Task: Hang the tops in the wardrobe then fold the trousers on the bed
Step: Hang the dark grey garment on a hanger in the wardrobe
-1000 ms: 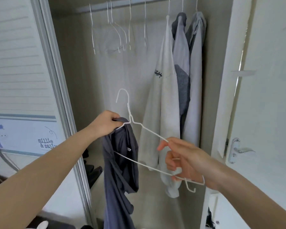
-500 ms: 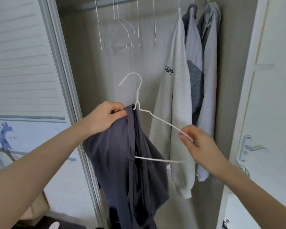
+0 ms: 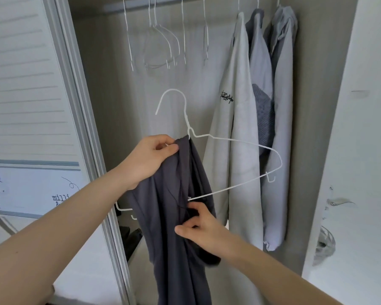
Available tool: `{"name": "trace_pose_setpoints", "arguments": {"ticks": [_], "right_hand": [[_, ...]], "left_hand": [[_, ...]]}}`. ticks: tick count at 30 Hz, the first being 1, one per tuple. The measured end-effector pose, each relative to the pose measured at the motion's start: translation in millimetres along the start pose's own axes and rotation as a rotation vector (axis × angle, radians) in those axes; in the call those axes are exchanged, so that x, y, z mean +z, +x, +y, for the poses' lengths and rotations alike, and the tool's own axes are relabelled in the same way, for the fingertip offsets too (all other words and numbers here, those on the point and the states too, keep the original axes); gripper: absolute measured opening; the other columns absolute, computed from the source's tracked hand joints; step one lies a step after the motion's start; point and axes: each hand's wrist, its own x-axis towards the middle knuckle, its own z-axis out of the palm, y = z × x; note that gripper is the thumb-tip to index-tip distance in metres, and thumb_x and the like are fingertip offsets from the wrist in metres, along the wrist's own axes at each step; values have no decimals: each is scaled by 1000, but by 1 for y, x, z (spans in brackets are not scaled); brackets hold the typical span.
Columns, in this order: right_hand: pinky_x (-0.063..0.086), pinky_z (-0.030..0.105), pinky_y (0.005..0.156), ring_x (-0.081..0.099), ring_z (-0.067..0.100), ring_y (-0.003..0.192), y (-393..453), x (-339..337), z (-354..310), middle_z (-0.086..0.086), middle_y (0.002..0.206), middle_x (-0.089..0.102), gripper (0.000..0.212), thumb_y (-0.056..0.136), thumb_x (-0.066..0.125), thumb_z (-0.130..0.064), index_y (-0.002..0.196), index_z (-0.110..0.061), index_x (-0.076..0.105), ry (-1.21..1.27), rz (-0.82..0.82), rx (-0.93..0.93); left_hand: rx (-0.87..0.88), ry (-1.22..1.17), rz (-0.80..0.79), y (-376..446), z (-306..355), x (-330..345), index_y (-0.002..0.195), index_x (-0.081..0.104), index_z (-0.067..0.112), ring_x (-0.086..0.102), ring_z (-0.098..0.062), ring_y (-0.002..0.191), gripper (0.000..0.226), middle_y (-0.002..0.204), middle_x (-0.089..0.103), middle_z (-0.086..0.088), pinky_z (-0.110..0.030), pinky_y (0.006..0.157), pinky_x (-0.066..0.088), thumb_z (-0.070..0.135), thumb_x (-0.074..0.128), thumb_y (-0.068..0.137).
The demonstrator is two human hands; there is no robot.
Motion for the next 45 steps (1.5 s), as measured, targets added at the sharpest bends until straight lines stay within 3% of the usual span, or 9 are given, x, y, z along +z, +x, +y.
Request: {"name": "trace_pose_setpoints", "arguments": {"ticks": [5,9,14,18,22,28,34,40,45], "right_hand": [[43,11,70,55,-5,72,4,-7,11,-12,81,60,9,88,65,-35,92,-27,62,-133,-27,-39],[51,28,84,62,8,97,-10,-16,24,-12,103,65,45,73,69,-56,108,-29,65,-360,-255,67],[22,46,98,17,31,133,-16,-75,29,-9,141,32,37,82,56,-51,112,-29,59,-1221,-78,22],[17,48,102,-6,38,143,-7,-118,21,-10,157,11,31,90,53,-42,119,-33,53,-1395,-6,15],[36,56,87,14,40,137,4,-138,18,-2,156,27,15,81,71,-35,92,-36,61,-1552,150,-296],[38,27,76,38,16,105,13,-113,-23,-3,124,36,26,87,54,-14,105,-31,61,-1210,219,-647],[39,26,75,53,15,84,17,-101,-13,-3,102,51,32,92,56,-32,114,-24,34,-812,174,-272],[38,19,61,54,13,77,23,-107,-11,-4,76,58,24,90,59,-22,69,-27,48,-757,100,-96],[48,24,72,62,15,80,24,-108,-40,16,86,67,12,85,54,-7,88,-4,65,-556,-10,-167]], "left_hand": [[-53,-115,44,-1,-10,-2,91,72,8,64,-17,81,16,99,71,-20,-42,91,52,18,60,95],[-73,-130,114,-1,-26,-14,85,71,10,61,-18,80,17,89,69,-18,-39,86,50,19,61,95],[-42,20,81,-14,-45,-42,83,72,12,60,-9,73,20,80,70,-7,-15,68,46,22,60,95],[-16,245,-22,-21,-64,-56,80,73,13,62,-16,73,23,79,69,-10,-26,74,48,25,60,95],[-4,397,-76,-27,-71,-56,80,74,23,64,-13,77,21,76,70,6,-33,80,48,28,59,95],[101,438,-80,-22,-68,-23,85,74,18,64,-15,79,18,80,70,5,-30,81,46,26,60,94],[100,372,4,-26,-67,-17,72,68,23,56,-11,66,25,66,64,3,-21,68,41,26,59,96],[140,468,94,-28,-75,-20,72,62,31,58,-6,70,26,69,64,12,-19,69,41,27,56,97],[295,515,127,-26,-71,-20,81,67,15,58,-11,71,28,73,62,6,-25,71,44,32,53,98]]}}
